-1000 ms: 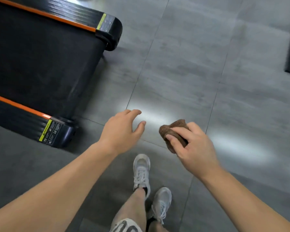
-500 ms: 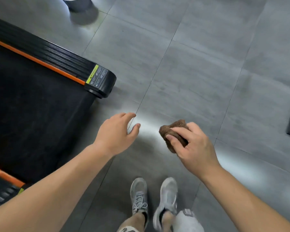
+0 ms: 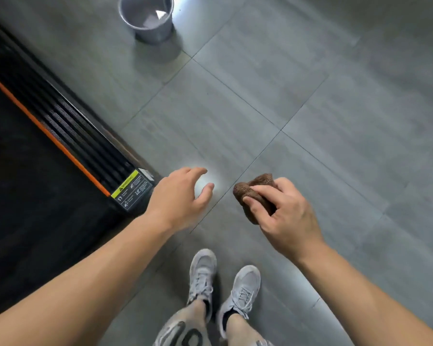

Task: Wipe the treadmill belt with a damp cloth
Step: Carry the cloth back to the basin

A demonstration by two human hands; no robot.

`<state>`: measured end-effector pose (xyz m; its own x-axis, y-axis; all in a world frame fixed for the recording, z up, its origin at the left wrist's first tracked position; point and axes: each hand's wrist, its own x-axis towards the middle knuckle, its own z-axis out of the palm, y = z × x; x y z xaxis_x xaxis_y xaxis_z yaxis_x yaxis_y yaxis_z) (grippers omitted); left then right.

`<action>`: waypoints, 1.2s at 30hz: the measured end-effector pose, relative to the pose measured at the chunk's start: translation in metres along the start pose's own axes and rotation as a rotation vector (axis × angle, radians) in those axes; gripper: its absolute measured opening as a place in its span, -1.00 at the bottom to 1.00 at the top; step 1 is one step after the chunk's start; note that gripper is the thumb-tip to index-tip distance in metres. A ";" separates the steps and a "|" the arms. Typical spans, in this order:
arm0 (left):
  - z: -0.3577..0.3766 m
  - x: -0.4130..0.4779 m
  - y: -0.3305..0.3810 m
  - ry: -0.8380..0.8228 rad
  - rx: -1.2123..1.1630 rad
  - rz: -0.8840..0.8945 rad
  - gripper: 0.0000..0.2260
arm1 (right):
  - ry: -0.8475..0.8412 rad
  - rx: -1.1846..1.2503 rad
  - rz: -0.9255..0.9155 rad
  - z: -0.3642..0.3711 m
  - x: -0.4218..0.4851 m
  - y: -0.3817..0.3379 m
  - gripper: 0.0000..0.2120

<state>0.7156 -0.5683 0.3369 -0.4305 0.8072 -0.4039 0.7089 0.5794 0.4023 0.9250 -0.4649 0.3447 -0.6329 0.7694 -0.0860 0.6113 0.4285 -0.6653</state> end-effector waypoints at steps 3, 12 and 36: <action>-0.022 0.060 0.010 0.019 -0.030 -0.038 -0.59 | -0.045 -0.027 -0.054 -0.013 0.082 0.007 -0.67; -0.086 0.274 0.004 0.026 -0.097 -0.174 -0.52 | -0.118 -0.020 -0.144 -0.013 0.331 0.024 -0.68; -0.239 0.688 -0.132 0.169 -0.238 -0.554 -0.60 | -0.400 -0.149 -0.524 0.121 0.878 -0.021 -0.67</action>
<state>0.1924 -0.0619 0.2026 -0.7946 0.3755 -0.4771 0.2196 0.9104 0.3507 0.2988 0.1442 0.1935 -0.9733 0.2198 -0.0667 0.2164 0.7799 -0.5873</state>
